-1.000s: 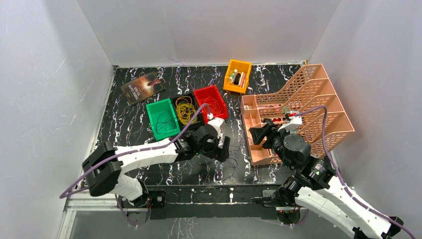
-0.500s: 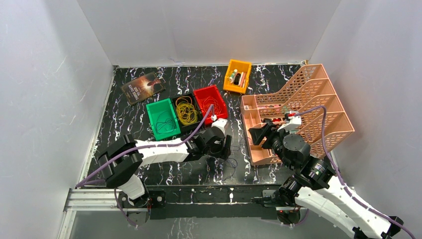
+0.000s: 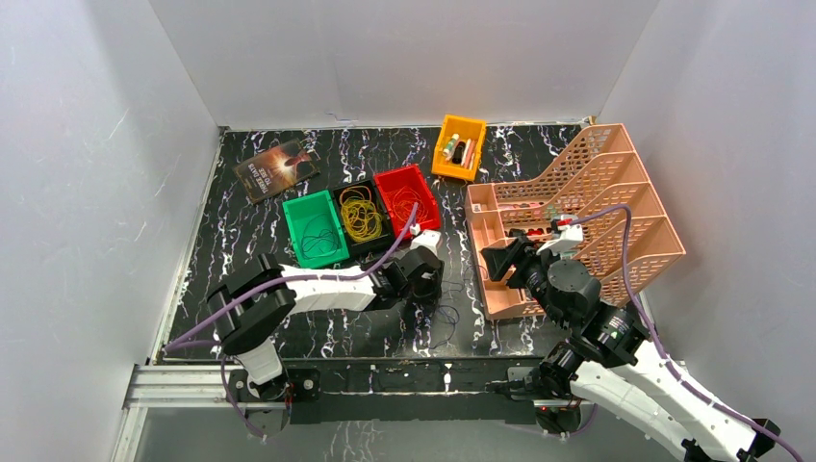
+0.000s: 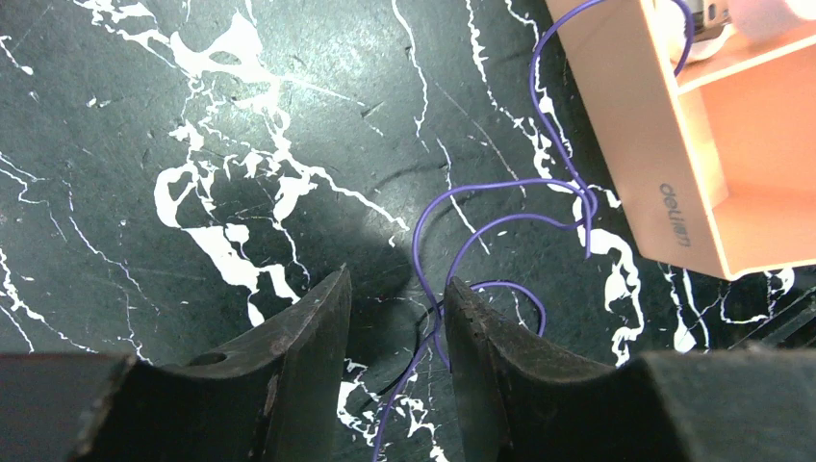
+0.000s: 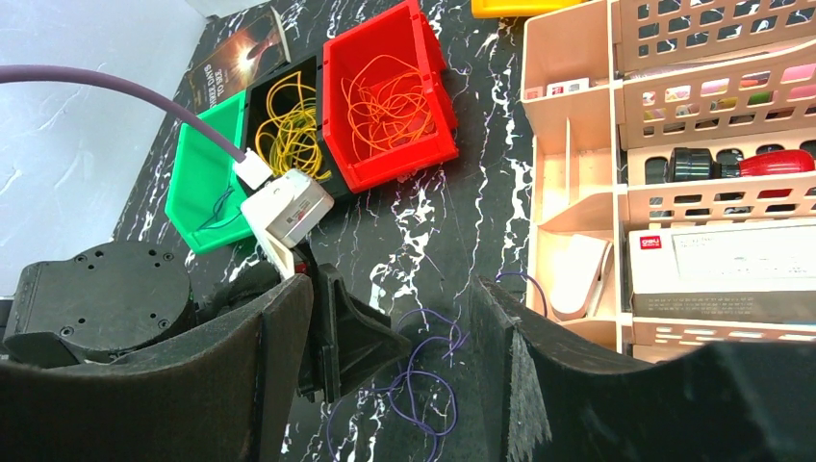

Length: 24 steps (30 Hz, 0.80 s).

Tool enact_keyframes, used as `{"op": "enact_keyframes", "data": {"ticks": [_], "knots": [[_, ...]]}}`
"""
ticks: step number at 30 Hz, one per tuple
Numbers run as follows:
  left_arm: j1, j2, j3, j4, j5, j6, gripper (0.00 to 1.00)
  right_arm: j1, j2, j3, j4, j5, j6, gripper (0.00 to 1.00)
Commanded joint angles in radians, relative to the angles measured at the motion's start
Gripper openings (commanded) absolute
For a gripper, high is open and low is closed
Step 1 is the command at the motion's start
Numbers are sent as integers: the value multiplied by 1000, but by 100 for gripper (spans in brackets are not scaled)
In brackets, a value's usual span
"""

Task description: Untangle the cables

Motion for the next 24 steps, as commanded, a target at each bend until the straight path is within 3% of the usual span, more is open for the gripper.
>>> {"op": "enact_keyframes", "data": {"ticks": [1, 6, 13, 16, 24], "knots": [[5, 10, 51, 17, -27, -1, 37, -2, -15, 9, 16, 7, 0, 69], [16, 28, 57, 36, -4, 6, 22, -2, -15, 8, 17, 7, 1, 69], [30, 48, 55, 52, 29, 10, 14, -1, -14, 16, 13, 5, -2, 69], [37, 51, 70, 43, 38, 29, 0, -1, -12, 20, 11, 4, -5, 69], [49, -43, 118, -45, 1, 152, 0, -2, 6, 4, 38, -11, 3, 69]]}}
